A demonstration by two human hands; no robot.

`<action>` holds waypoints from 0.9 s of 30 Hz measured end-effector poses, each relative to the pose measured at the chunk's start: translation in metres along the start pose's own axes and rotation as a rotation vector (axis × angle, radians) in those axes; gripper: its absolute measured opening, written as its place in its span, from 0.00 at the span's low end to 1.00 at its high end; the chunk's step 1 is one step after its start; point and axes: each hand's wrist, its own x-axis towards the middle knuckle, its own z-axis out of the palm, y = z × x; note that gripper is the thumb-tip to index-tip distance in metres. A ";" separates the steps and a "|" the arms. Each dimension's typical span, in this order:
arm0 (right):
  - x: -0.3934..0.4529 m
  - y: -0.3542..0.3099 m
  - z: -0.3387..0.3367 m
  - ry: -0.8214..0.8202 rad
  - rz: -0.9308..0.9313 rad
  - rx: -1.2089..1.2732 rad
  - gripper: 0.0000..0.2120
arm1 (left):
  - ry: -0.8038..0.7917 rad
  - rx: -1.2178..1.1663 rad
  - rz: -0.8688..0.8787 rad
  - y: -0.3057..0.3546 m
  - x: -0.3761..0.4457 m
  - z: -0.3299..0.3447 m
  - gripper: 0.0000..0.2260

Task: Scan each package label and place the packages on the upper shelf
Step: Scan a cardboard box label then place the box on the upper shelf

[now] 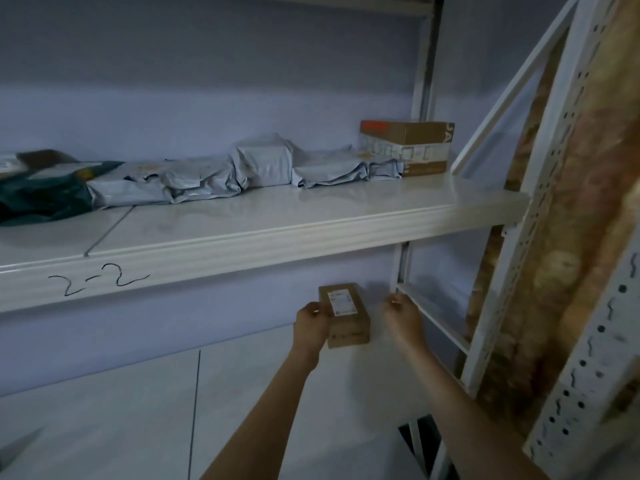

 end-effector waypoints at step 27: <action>0.181 0.123 0.114 -0.483 0.595 -0.014 0.29 | -0.212 -0.047 -0.586 -0.103 0.194 0.048 0.16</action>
